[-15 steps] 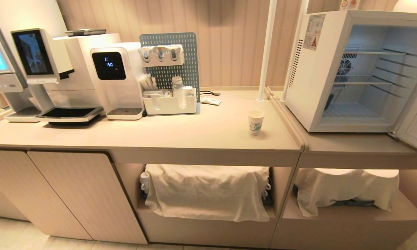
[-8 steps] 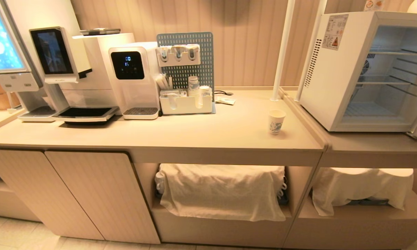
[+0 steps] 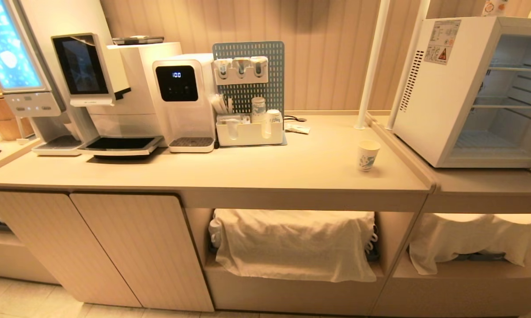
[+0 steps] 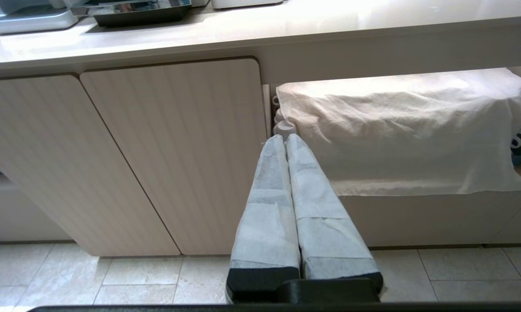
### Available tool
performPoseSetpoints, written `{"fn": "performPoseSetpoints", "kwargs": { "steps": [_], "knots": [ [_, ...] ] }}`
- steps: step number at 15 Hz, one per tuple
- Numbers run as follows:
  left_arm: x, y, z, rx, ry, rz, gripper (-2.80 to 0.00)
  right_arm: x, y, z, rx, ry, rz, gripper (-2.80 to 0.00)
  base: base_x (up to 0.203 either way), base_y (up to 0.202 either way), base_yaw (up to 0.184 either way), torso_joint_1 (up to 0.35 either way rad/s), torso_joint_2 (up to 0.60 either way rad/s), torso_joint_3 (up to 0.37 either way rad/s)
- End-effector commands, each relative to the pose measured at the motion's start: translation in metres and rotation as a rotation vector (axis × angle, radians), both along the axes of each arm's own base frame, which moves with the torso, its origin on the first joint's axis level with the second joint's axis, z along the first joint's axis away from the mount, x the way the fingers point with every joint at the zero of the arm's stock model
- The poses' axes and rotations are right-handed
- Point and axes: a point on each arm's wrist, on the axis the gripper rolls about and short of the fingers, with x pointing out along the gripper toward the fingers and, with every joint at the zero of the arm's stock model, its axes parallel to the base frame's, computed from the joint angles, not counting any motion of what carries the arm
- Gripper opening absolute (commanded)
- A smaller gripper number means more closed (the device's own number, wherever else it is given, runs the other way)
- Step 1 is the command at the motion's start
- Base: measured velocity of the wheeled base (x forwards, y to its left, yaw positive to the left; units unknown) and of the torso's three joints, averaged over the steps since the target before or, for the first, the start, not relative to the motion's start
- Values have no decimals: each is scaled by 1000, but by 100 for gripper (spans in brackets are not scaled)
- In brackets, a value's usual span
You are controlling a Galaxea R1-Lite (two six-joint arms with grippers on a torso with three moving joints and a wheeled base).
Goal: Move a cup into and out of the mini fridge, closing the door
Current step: Put the paper cup in the freezer
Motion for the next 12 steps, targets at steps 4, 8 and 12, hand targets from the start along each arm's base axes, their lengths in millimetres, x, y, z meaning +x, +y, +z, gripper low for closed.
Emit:
{"fn": "performPoseSetpoints", "kwargs": {
  "steps": [4, 8, 12],
  "knots": [
    [0, 0, 0, 0, 2, 7, -280, 0, 0, 0, 0, 2, 4, -280, 27, 0, 0, -1, 0, 2],
    [0, 0, 0, 0, 2, 1, -280, 0, 0, 0, 1, 3, 1, -280, 191, 0, 2, 4, 4, 1],
    [0, 0, 0, 0, 2, 9, -280, 0, 0, 0, 1, 2, 1, -280, 195, 0, 1, 1, -2, 4]
  ]
}}
